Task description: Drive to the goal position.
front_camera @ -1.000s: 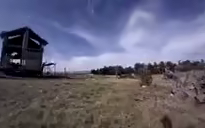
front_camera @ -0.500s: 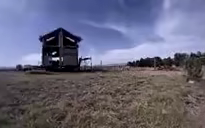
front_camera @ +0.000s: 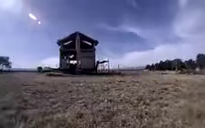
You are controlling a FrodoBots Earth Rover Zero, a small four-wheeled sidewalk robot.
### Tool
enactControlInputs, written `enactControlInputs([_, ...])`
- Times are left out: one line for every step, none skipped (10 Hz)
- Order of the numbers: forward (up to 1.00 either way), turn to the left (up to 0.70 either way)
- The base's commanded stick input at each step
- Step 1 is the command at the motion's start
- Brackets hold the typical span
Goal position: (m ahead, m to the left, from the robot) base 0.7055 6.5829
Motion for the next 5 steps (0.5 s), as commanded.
enactControlInputs([0.70,0.27])
enactControlInputs([0.70,0.27])
enactControlInputs([0.70,0.27])
enactControlInputs([0.70,0.27])
enactControlInputs([0.70,0.25])
